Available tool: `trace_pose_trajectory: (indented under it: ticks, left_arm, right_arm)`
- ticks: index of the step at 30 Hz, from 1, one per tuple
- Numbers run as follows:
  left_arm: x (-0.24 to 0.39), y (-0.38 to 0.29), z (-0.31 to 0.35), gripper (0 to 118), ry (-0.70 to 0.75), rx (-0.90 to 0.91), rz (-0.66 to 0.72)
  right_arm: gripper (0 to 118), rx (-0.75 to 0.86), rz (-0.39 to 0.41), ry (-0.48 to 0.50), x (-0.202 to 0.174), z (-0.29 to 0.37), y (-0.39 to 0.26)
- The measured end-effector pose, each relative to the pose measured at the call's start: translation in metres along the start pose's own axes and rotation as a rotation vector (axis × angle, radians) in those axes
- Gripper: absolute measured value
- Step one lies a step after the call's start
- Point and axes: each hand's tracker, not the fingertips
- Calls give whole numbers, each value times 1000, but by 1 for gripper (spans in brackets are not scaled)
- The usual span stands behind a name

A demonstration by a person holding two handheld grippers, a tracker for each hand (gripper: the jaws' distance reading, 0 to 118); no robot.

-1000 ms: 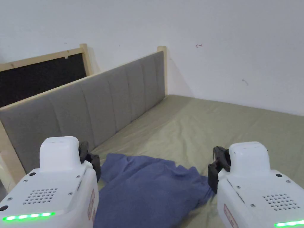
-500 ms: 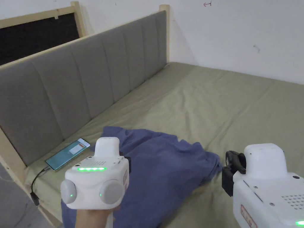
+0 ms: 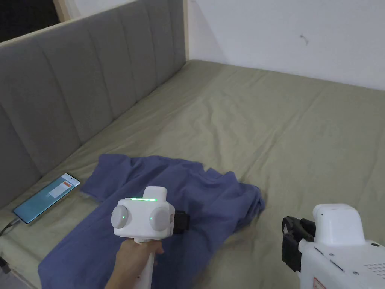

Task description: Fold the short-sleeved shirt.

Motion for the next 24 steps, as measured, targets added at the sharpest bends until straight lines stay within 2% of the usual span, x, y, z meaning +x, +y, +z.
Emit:
trace_pose_trajectory:
  ticks: [1,3,6,8,9,10,11,15,20,23,24]
  left_arm:
    - [-2,-3,4,110,19,88,17]
    - [0,4,5,106,20,40,12]
    - [-5,11,14,79,-15,18,-6]
    - [-8,13,18,34,18,40,37]
    - [-13,14,21,0,34,50,64]
    - [-14,13,21,1,82,55,83]
    - [-17,13,17,1,37,24,114]
    - [-23,17,23,1,8,28,154]
    - [-35,18,58,1,-222,129,303]
    - [-13,34,84,0,-276,175,271]
    - [2,41,93,1,-315,181,223]
  right_arm:
    - [0,-11,-7,-4,2,-2,-1]
    - [0,-33,-47,8,8,-5,-5]
    - [0,-46,-80,7,14,-6,-8]
    - [0,-49,-90,-1,16,-4,-10]
    - [0,-50,-94,-4,17,-2,-10]
    - [0,-54,-97,-3,19,-1,-11]
    - [0,-59,-101,-2,20,1,-11]
    - [0,-71,-112,-16,30,8,-15]
    - [0,-62,-184,-63,54,19,-17]
    - [0,-48,-219,-96,69,29,-17]
    - [0,-36,-237,-107,74,33,-17]
